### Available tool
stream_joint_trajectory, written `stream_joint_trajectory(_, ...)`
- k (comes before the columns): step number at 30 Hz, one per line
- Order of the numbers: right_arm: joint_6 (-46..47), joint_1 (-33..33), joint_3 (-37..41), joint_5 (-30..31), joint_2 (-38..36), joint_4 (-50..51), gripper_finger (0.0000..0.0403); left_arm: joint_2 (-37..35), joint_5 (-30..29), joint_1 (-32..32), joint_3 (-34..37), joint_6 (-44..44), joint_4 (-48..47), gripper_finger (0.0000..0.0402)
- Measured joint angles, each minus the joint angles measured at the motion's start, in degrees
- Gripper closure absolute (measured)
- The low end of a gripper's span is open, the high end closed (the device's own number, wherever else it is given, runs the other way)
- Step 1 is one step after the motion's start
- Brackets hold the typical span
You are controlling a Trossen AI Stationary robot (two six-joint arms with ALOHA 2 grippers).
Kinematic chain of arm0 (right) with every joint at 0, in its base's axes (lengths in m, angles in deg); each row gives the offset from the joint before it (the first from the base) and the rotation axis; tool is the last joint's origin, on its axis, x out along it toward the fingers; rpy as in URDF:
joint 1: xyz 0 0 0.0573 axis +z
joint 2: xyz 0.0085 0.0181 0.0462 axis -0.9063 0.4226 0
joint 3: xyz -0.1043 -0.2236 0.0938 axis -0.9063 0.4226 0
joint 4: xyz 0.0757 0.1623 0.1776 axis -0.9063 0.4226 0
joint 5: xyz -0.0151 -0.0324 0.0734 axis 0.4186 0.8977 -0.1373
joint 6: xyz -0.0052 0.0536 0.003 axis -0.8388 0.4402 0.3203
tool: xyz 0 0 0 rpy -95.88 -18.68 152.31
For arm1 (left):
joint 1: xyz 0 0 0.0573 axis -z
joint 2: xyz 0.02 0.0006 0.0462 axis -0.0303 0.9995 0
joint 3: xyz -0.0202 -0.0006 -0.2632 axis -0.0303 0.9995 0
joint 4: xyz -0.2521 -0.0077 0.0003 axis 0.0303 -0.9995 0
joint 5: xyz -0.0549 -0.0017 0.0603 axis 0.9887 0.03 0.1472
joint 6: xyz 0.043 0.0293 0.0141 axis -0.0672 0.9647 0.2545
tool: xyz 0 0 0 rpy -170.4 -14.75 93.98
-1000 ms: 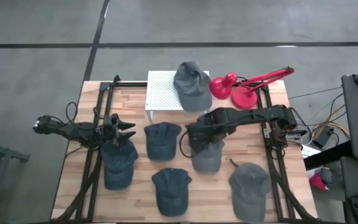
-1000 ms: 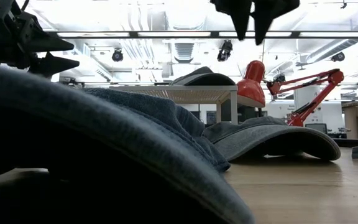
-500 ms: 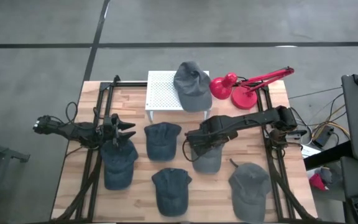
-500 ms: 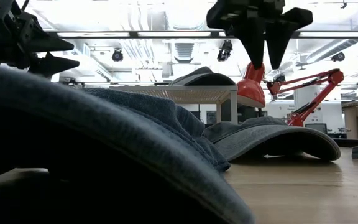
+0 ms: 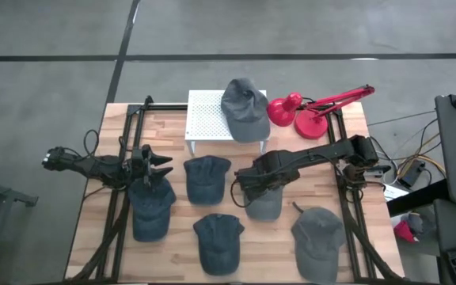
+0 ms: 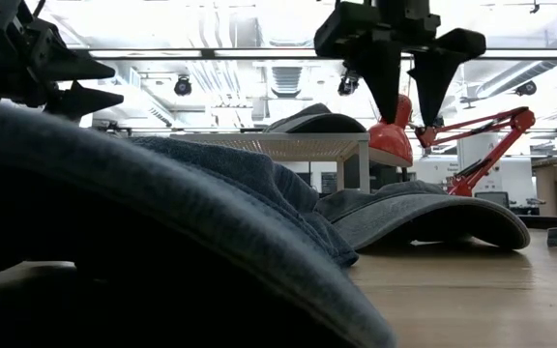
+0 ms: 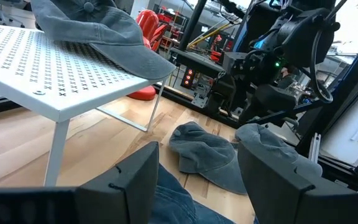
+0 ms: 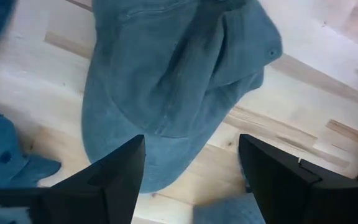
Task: Pick & Place hat
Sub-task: Stack the top gray cap on the gray cap on the shelf
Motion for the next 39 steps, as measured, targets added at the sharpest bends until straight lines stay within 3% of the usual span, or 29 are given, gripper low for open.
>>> stream_joint_trajectory(18, 3.9, -0.1, 8.9, 0.2, 0.0, -10.6, 0.0115, 0.0, 0.0, 0.0, 0.0, 0.0, 0.0, 0.0179)
stream_joint_trajectory(34, 7.9, -0.5, 20.5, 2.1, 0.0, -25.0, 0.0111, 0.0, 0.0, 0.0, 0.0, 0.0, 0.0, 0.0179)
stream_joint_trajectory(39, 9.2, -0.8, 23.7, 2.2, 0.0, -27.5, 0.0126, 0.0, 0.0, 0.0, 0.0, 0.0, 0.0, 0.0179)
